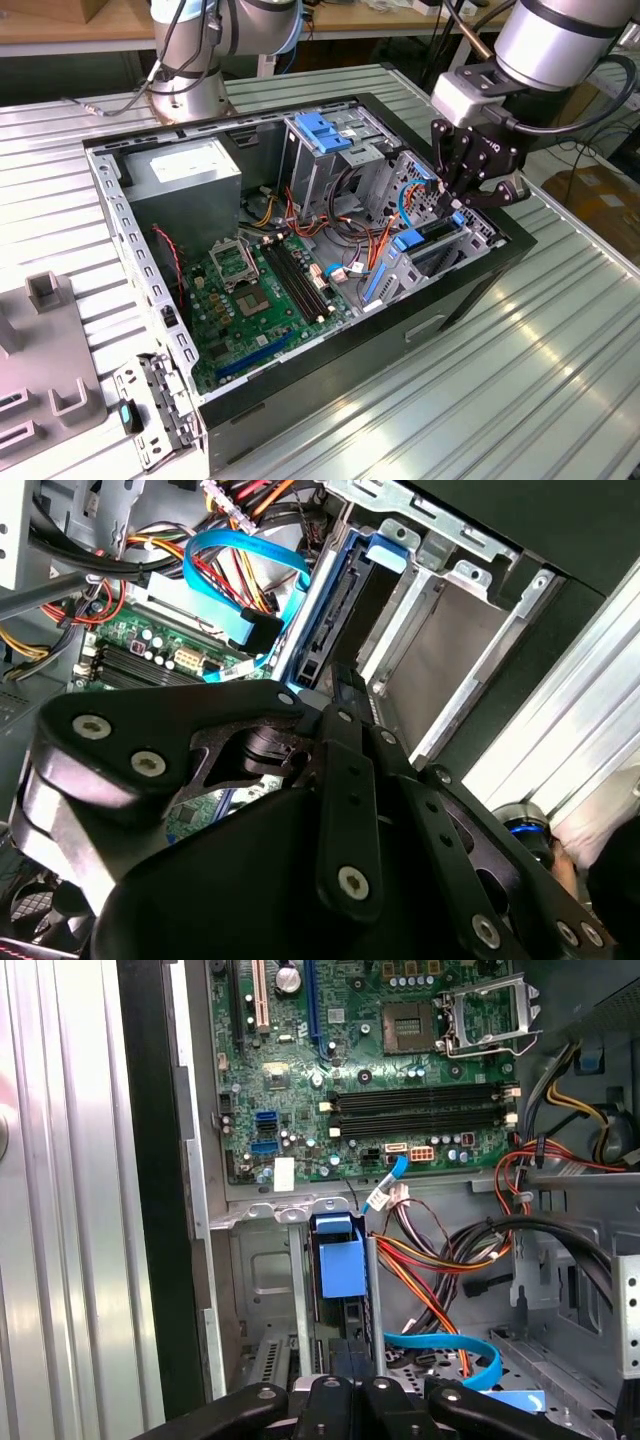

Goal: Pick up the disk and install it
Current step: 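Insert the disk into the insertion slot, then insert the first disk wire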

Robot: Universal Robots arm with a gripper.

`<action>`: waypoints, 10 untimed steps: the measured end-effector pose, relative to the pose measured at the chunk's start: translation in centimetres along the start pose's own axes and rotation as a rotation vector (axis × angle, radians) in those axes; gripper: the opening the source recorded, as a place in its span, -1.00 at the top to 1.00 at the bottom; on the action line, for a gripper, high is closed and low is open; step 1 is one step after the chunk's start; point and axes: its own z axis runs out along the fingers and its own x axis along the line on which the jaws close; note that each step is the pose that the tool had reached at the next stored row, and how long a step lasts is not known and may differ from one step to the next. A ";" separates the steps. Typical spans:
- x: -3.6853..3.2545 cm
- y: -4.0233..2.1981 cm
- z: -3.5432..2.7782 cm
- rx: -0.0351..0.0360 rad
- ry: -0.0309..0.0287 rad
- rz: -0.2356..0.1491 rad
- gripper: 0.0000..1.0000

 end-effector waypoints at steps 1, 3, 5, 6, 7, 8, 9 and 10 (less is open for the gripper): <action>0.00 0.00 0.01 0.0000 -0.0001 0.000 0.79; 0.00 0.00 0.01 0.0000 -0.0001 0.000 0.79; 0.00 0.00 0.02 0.0000 -0.0001 0.000 0.79; 0.00 0.00 0.02 0.0000 -0.0002 0.000 0.79; 0.00 0.00 0.02 0.0000 -0.0001 0.000 0.79; 0.00 0.00 0.02 0.0000 -0.0002 0.000 0.79; 0.00 0.00 0.03 0.0000 -0.0002 0.000 0.79; 0.00 0.00 0.03 0.0000 -0.0004 0.000 0.79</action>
